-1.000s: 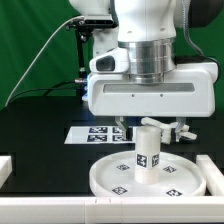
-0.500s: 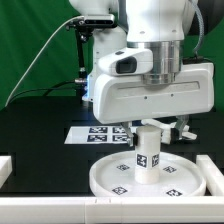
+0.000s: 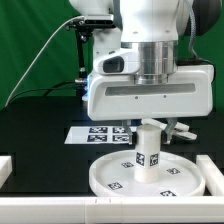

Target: Assemble round table

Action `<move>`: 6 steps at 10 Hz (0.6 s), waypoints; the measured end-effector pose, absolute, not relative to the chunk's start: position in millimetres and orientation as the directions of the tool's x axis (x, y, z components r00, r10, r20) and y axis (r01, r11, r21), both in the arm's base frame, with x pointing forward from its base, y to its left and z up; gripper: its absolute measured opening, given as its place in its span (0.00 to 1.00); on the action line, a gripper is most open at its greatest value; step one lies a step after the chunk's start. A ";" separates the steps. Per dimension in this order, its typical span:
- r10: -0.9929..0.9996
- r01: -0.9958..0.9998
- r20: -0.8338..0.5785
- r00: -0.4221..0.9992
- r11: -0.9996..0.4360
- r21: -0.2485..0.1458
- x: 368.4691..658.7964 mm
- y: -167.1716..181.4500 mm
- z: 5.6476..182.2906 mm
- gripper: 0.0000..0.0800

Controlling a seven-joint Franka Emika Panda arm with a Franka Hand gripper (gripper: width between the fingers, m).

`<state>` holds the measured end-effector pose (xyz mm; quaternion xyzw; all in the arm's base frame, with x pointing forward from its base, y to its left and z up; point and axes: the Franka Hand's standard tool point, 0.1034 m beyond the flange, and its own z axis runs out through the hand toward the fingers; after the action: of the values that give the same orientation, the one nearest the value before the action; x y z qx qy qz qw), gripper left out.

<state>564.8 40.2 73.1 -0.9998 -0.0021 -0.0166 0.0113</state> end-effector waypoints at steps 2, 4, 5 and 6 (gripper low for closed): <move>-0.146 -0.146 0.033 0.989 -0.989 -0.027 565.6 40.9 72.7 0.50; -0.354 -0.352 0.024 0.935 -0.935 -0.041 568.2 38.9 72.4 0.50; -0.460 -0.459 0.008 0.888 -0.887 -0.058 567.4 38.0 71.8 0.50; -0.566 -0.565 -0.003 0.824 -0.823 -0.062 567.1 37.5 71.8 0.50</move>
Offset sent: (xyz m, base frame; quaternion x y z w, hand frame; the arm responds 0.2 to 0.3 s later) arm 0.0125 0.0022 -0.0032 0.0063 -0.0119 0.2816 0.9594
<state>567.1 37.5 71.8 -0.9546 0.2963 -0.0077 0.0299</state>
